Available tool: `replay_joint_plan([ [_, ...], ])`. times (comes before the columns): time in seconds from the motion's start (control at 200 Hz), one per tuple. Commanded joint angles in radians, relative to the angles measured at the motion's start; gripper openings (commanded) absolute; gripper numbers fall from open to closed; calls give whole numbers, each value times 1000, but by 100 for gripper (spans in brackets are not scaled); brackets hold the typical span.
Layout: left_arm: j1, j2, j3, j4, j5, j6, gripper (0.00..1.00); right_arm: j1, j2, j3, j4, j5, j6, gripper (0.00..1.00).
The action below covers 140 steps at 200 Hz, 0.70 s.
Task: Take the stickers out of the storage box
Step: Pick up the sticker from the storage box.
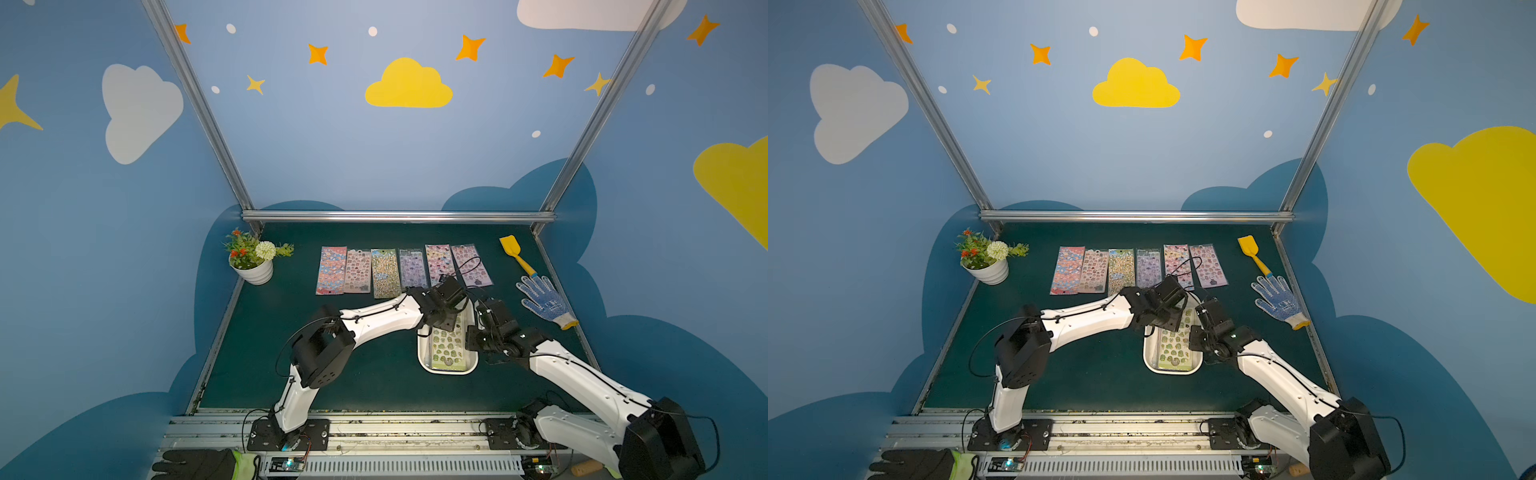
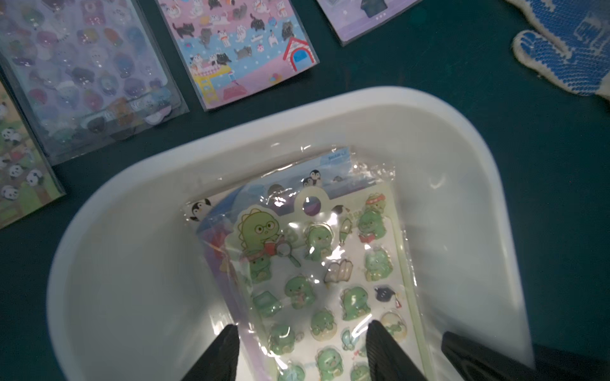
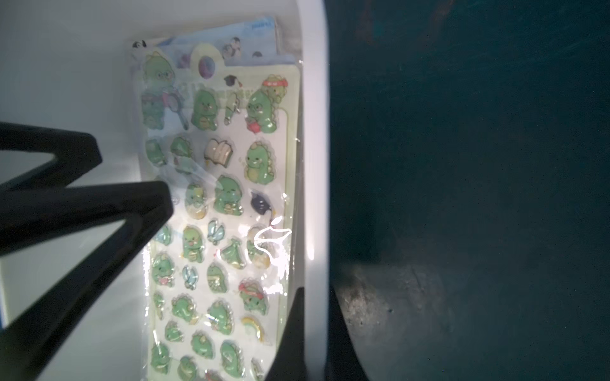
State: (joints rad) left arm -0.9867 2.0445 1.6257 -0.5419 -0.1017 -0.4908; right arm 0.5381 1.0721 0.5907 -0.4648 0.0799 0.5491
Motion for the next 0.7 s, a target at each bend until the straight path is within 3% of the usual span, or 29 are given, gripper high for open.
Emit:
replay_joint_plan([
  [0.0, 3, 30, 32, -55, -34, -11, 64, -5, -6, -2, 45, -22, 0, 0],
  [0.315, 15, 57, 34, -33, 11, -22, 70, -6, -12, -4, 53, -37, -2, 0],
  [0.696, 45, 1, -40, 65, 106, -46, 60, -8, -3, -9, 61, -45, -1, 0],
])
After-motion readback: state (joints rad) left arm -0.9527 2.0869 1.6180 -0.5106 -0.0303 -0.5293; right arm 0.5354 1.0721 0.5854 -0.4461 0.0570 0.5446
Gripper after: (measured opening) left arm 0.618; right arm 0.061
